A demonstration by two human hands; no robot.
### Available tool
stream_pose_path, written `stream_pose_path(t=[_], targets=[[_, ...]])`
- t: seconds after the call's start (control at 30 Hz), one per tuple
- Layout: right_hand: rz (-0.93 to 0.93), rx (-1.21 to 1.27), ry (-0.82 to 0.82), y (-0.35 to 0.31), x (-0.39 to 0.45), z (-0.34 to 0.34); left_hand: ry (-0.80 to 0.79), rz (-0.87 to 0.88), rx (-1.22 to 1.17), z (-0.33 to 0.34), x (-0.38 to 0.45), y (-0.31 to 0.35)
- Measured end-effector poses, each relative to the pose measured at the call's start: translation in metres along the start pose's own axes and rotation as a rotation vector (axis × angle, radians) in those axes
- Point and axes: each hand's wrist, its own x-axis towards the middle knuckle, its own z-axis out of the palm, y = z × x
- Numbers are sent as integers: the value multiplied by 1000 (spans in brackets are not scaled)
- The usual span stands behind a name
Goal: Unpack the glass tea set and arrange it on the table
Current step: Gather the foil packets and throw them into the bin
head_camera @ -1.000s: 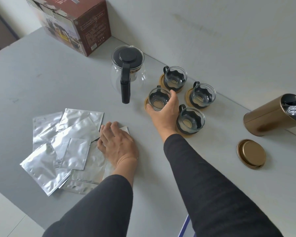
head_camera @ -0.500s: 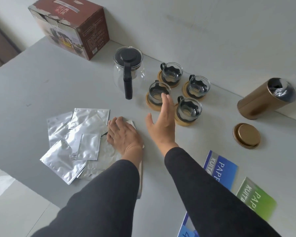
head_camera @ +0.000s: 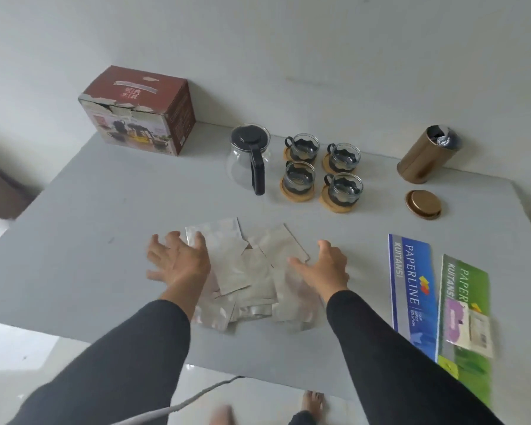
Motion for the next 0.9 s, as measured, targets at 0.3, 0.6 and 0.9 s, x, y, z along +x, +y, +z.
stream_pose_path(t=[0.3,0.6,0.9], targets=[[89,-145,-72,-36,-28,37,-203,-80,84,-10,-1,-26],[-21,-160,-9,-54,-43,68,-342,-15,144,7,-24,-14],[-129,-64,31,-45,-50,77,-409,106,137,4,-19,-17]])
